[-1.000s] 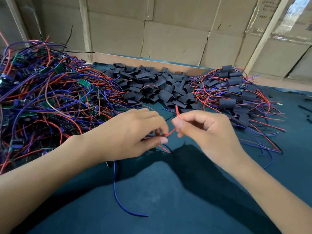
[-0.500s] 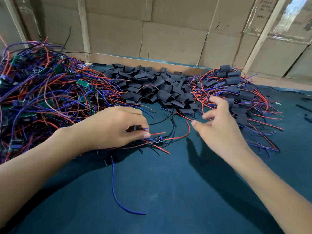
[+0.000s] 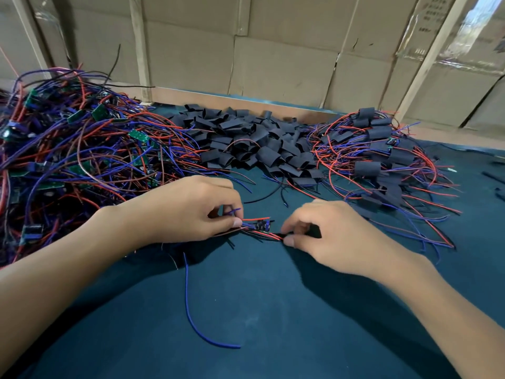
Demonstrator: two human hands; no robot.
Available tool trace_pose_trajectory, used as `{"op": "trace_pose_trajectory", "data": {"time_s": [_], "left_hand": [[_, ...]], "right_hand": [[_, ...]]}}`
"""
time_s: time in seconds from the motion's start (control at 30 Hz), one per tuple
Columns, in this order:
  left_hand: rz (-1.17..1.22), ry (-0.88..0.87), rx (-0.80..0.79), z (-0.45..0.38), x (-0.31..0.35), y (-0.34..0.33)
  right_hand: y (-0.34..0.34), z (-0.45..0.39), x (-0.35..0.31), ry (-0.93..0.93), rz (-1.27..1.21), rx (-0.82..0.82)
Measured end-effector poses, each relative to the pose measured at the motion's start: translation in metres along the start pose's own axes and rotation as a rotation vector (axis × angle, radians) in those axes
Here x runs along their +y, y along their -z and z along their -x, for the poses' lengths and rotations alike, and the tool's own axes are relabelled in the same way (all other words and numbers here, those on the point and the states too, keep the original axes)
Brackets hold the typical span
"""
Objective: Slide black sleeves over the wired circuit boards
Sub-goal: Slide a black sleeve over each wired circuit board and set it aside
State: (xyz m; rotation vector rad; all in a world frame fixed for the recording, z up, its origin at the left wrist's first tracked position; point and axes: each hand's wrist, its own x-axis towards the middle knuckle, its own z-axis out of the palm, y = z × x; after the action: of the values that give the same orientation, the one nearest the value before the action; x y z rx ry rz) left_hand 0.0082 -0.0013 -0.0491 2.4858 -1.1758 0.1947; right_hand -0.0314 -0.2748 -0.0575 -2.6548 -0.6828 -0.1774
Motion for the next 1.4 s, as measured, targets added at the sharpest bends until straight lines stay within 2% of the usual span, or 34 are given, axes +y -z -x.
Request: {"op": "trace_pose_trajectory", "data": {"time_s": [0.2, 0.37, 0.47, 0.57, 0.6, 0.67, 0.73, 0.8, 0.93, 1.03, 1.13, 1.27, 1.33, 1.4], "left_hand": [[0.003, 0.052, 0.059, -0.001, -0.005, -0.002], [-0.024, 0.068, 0.068, -0.001, -0.008, -0.002], [-0.036, 0.116, 0.074, -0.001, -0.012, -0.003], [-0.028, 0.137, 0.076, -0.002, -0.014, -0.004], [-0.03, 0.136, 0.074, -0.002, -0.015, -0.005], [-0.038, 0.127, 0.077, -0.002, -0.017, -0.006], [-0.04, 0.13, 0.091, -0.002, -0.017, -0.007], [0.004, 0.141, 0.128, -0.003, -0.015, -0.009], [0.081, 0.12, 0.297, -0.007, -0.009, -0.011], [0.11, 0.128, 0.357, -0.013, -0.006, -0.008], [0.138, 0.198, 0.37, -0.021, -0.009, -0.004], [0.259, 0.386, 0.317, -0.04, -0.02, 0.007], [0.29, 0.461, 0.306, -0.053, -0.029, 0.015], [0.182, 0.467, 0.296, -0.068, -0.041, 0.019]], "right_hand": [[0.007, 0.0, 0.01, -0.002, 0.007, -0.057], [0.028, 0.004, 0.01, -0.059, 0.066, -0.043], [0.048, 0.012, 0.017, -0.233, 0.243, -0.262], [0.065, 0.024, 0.025, -0.432, 0.226, -0.481], [0.068, 0.026, 0.026, -0.442, 0.24, -0.48], [0.067, 0.024, 0.024, -0.334, 0.293, -0.376], [0.056, 0.017, 0.014, -0.201, 0.196, -0.247], [0.039, 0.009, 0.007, -0.126, 0.125, -0.192], [0.024, 0.002, 0.008, -0.072, 0.072, -0.169], [0.031, 0.005, 0.01, -0.067, 0.018, -0.211], [0.036, 0.007, 0.014, -0.118, -0.011, -0.266], [0.04, 0.009, 0.018, -0.176, -0.03, -0.336], [0.044, 0.011, 0.019, -0.175, -0.069, -0.32], [0.049, 0.012, 0.023, -0.165, -0.118, -0.259]]}}
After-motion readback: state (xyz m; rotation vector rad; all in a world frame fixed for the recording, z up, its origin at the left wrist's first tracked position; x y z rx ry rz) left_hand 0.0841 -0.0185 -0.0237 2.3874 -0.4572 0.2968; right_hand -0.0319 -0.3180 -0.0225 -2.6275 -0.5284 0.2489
